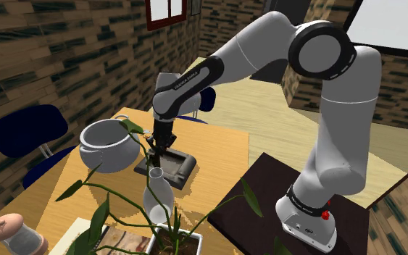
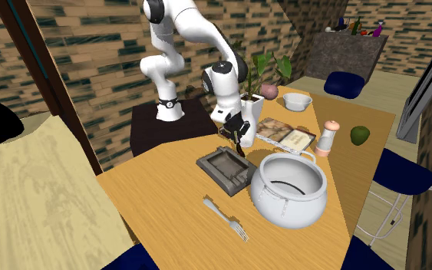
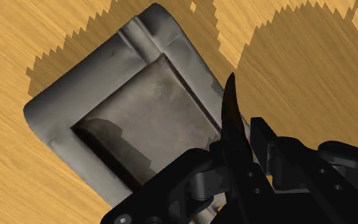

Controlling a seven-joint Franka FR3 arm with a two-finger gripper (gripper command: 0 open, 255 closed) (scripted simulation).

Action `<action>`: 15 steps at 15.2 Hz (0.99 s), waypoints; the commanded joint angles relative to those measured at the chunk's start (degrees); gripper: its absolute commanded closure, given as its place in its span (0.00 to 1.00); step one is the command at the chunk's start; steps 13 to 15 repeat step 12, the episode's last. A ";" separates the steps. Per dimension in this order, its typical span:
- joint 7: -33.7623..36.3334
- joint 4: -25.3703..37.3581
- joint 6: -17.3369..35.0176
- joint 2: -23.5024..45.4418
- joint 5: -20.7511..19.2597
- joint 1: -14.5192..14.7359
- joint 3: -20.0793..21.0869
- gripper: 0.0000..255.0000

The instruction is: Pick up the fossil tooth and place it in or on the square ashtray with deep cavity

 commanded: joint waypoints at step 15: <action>-7.45 -6.12 6.37 1.63 2.80 -3.15 -0.45 1.00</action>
